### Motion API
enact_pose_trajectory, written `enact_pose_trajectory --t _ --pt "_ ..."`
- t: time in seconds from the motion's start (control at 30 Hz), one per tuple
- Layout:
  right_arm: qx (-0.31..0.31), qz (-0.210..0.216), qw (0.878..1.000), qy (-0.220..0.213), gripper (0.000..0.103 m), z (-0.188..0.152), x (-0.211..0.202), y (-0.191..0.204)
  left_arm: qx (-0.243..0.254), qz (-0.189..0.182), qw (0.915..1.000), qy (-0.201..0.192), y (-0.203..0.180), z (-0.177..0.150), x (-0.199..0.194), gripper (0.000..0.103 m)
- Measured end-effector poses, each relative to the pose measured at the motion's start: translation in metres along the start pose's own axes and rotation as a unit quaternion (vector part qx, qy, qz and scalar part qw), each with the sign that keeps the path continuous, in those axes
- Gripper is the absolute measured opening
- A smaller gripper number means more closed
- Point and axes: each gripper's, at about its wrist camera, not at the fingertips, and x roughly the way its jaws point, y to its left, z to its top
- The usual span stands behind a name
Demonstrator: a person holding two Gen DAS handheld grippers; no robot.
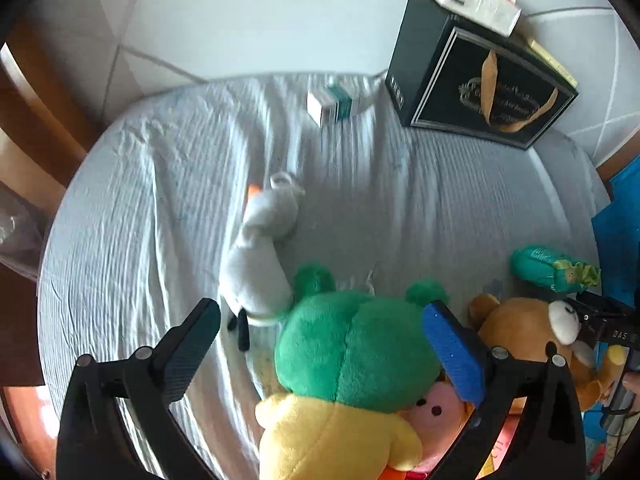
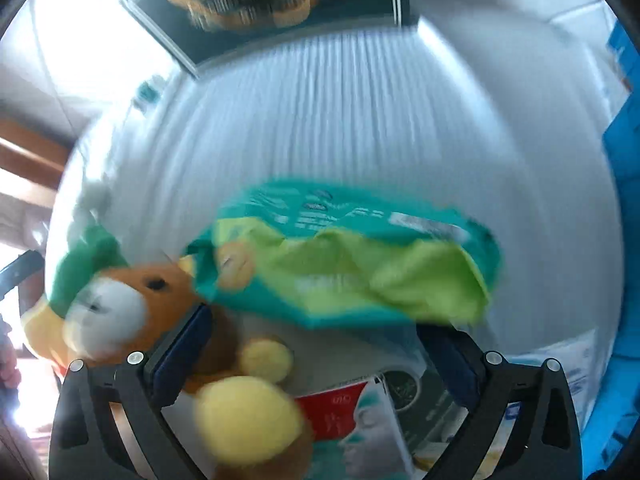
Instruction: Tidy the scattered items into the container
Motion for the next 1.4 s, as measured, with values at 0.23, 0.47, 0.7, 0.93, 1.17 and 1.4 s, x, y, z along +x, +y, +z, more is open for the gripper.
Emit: enact_pose_trajectory --t 0.23,0.47,0.7,0.93,1.17,1.4 --pt "-0.012 0.002 0.996 -0.090 0.103 0.024 -0.026 -0.015 -0.056 -0.001 0.9971 -0.051 0.004 0.079 0.033 0.103" --pt "-0.011 0.024 0.993 -0.119 0.103 0.060 0.011 -0.025 -0.126 0.011 0.9906 -0.053 -0.014 0.151 0.121 0.103" --pt "-0.016 -0.004 0.991 -0.133 0.103 0.071 0.024 -0.057 -0.131 0.061 0.9889 -0.036 -0.023 0.177 0.191 0.103" --pt "0.009 -0.020 0.992 -0.122 0.103 0.086 0.049 -0.075 -0.088 0.058 0.9939 -0.032 -0.033 0.167 0.216 0.062" --pt "-0.029 -0.055 0.992 -0.107 0.103 0.089 0.056 -0.052 -0.067 0.071 0.9947 -0.032 -0.031 0.152 0.203 0.062" --pt "0.036 -0.062 0.995 -0.068 0.103 0.101 0.062 -0.048 -0.025 0.057 0.9973 -0.039 -0.032 0.115 0.139 0.062"
